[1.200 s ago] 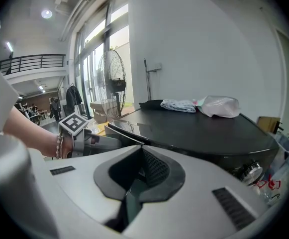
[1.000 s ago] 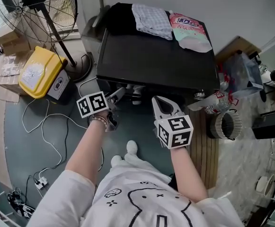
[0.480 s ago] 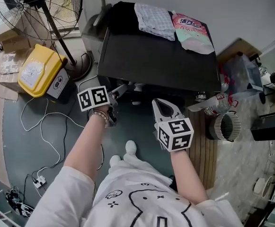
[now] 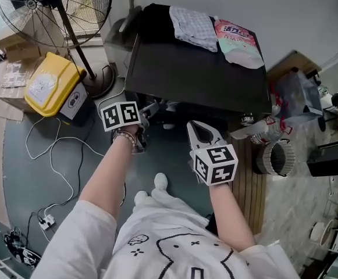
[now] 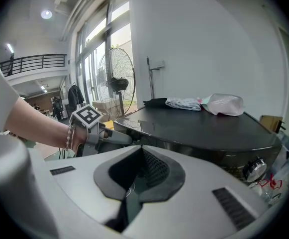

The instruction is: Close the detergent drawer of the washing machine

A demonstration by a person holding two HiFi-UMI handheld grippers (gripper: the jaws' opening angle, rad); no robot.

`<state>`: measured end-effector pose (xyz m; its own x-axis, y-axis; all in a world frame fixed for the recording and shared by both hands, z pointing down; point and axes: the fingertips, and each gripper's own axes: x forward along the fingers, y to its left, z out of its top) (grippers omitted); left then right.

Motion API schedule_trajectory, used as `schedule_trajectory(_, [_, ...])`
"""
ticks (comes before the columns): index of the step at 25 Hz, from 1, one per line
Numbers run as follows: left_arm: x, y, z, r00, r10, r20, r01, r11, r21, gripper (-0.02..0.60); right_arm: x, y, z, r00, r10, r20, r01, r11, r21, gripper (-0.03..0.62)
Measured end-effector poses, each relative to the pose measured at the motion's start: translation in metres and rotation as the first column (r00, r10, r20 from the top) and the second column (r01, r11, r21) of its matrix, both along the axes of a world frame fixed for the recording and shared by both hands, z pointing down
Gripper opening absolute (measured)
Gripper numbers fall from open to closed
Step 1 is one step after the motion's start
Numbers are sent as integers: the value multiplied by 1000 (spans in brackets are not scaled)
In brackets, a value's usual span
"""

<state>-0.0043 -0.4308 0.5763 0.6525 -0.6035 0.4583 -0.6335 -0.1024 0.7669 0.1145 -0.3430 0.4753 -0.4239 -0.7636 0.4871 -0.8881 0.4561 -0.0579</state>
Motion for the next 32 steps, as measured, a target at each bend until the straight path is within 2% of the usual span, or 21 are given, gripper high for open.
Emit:
schedule_trajectory(2, [-5, 2, -6, 1000, -24, 5, 24, 1000, -7, 342, -2, 5, -4, 1000, -1, 1, 1, 1000, 5, 0])
schedule_trajectory(6, [-13, 4, -30, 999, -43, -24, 44, 998, 34, 341, -2, 13, -12, 1000, 1, 1, -1, 1000, 20, 0])
schedule_trajectory(14, [-25, 34, -66, 999, 15, 29, -19, 990, 136, 341, -2, 34, -34, 998, 44, 42, -46, 997, 63, 0])
schedule_trajectory(24, [-35, 82, -94, 986, 105, 130, -132, 965, 228, 341, -26, 62, -61, 999, 45, 10, -46, 990, 132, 0])
schedule_trajectory(28, [-38, 97, -114, 983, 127, 133, -160, 946, 281, 341, -32, 74, -76, 999, 41, -16, -38, 985, 169, 0])
schedule_trajectory(32, [-47, 114, -145, 973, 103, 209, -180, 901, 395, 341, -33, 90, -94, 999, 41, -21, -35, 975, 218, 0])
